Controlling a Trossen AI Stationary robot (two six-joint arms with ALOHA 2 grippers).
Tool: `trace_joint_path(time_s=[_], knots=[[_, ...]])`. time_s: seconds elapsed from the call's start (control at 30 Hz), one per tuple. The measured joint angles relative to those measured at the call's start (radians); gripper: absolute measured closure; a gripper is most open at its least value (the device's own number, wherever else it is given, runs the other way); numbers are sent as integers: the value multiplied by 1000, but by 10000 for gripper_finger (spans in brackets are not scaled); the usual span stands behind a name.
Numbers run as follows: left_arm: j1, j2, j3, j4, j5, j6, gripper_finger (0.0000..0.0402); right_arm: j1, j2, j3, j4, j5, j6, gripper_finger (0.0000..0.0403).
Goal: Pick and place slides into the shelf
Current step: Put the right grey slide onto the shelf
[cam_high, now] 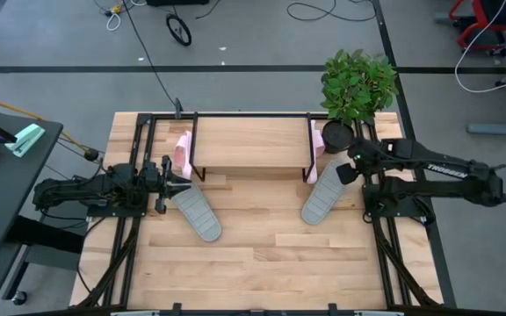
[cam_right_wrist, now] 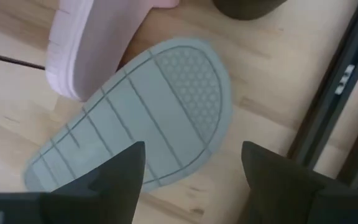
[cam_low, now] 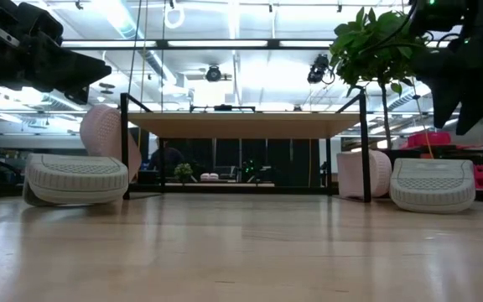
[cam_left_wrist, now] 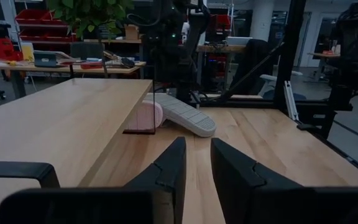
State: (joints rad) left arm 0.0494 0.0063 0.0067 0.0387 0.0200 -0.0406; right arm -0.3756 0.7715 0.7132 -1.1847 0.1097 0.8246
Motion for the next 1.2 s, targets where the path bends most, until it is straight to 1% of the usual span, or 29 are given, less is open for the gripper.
trace_joint_path(time_s=[0.33, 0.53, 0.63, 0.77, 0.87, 1.0, 1.2], knots=[[0, 0, 0, 1, 0, 1, 317, -138, 1, -2, 2, -49, -120, 131], [0, 0, 0, 1, 0, 1, 323, -176, 11, -100, 112, -146, -139, 132], [0, 0, 0, 1, 0, 1, 321, -180, 32, -134, 161, -144, -138, 136], [0, 0, 0, 1, 0, 2, 315, -180, 75, -138, 169, -111, -149, 140], [0, 0, 0, 1, 0, 3, 312, -188, 110, -138, 169, -108, -169, 141], [0, 0, 0, 1, 0, 3, 315, -227, 152, -138, 167, -87, -198, 141], [0, 0, 0, 1, 0, 3, 321, -300, 183, -138, 163, -106, -226, 141]])
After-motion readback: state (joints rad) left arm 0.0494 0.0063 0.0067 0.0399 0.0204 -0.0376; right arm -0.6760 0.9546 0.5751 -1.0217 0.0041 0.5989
